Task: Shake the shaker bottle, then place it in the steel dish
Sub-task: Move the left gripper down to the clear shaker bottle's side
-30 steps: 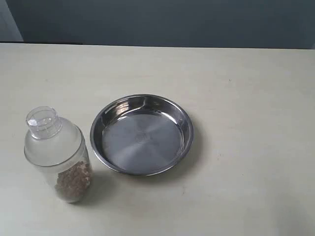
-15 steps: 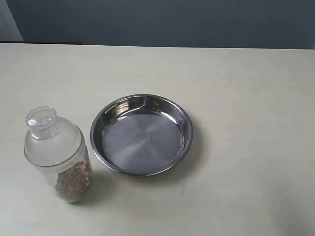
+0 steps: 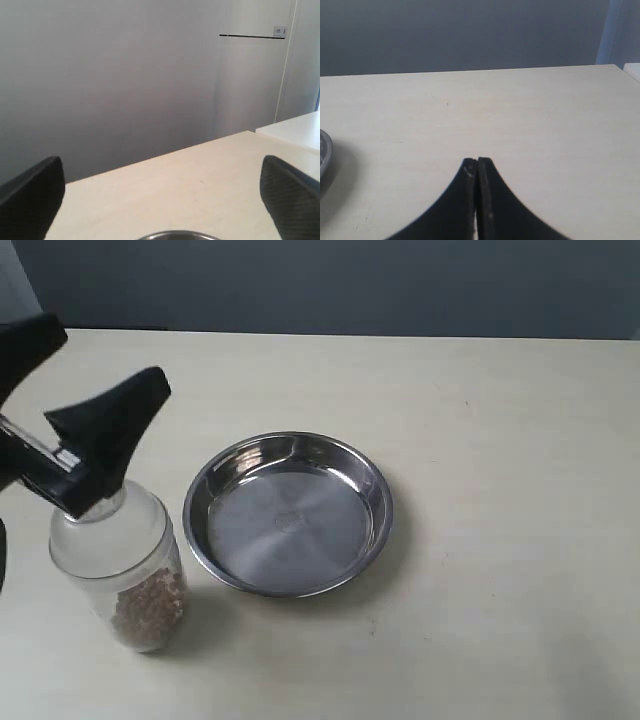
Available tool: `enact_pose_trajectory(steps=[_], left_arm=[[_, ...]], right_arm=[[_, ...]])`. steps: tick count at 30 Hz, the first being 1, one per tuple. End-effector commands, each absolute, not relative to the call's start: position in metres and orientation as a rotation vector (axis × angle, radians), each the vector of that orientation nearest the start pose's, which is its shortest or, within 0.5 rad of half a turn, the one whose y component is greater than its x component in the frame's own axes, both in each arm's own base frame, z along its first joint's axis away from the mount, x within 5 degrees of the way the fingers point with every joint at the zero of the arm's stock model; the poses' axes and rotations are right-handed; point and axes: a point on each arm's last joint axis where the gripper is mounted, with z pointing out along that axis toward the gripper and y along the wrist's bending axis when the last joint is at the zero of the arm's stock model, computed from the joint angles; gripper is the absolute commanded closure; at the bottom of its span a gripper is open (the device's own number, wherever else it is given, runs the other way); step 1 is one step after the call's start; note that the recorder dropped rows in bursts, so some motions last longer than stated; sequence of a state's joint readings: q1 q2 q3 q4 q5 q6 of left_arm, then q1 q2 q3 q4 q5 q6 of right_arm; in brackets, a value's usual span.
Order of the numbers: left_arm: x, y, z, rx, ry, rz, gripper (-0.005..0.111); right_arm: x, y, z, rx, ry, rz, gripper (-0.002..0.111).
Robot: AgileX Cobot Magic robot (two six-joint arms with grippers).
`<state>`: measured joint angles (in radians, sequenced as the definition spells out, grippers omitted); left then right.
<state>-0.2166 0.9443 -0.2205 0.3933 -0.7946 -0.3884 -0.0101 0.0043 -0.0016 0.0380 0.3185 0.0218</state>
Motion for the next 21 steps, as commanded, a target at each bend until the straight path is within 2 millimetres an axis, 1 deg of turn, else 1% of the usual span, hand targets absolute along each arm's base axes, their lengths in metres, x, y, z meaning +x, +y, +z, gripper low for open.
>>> enact_pose_trajectory(steps=[1, 6, 10, 14, 16, 21], left_arm=[[0.157, -0.063, 0.233, 0.307, 1.485, -0.512, 0.001], [0.154, -0.062, 0.215, 0.290, 1.545, -0.532, 0.001], [0.149, -0.058, 0.204, 0.274, 1.587, -0.499, 0.002], [0.141, -0.051, 0.192, 0.197, 1.628, -0.476, 0.002], [0.138, -0.050, 0.189, 0.186, 1.626, -0.479, 0.002], [0.137, -0.049, 0.188, 0.181, 1.628, -0.479, 0.007]], right_arm=[[0.054, 0.001, 0.185, 0.048, 1.790, 0.042, 0.109], [0.054, 0.001, 0.185, 0.048, 1.790, 0.042, 0.109], [0.054, 0.001, 0.185, 0.048, 1.790, 0.042, 0.109], [0.054, 0.001, 0.185, 0.048, 1.790, 0.042, 0.109], [0.054, 0.001, 0.185, 0.048, 1.790, 0.042, 0.109], [0.054, 0.001, 0.185, 0.048, 1.790, 0.042, 0.109]])
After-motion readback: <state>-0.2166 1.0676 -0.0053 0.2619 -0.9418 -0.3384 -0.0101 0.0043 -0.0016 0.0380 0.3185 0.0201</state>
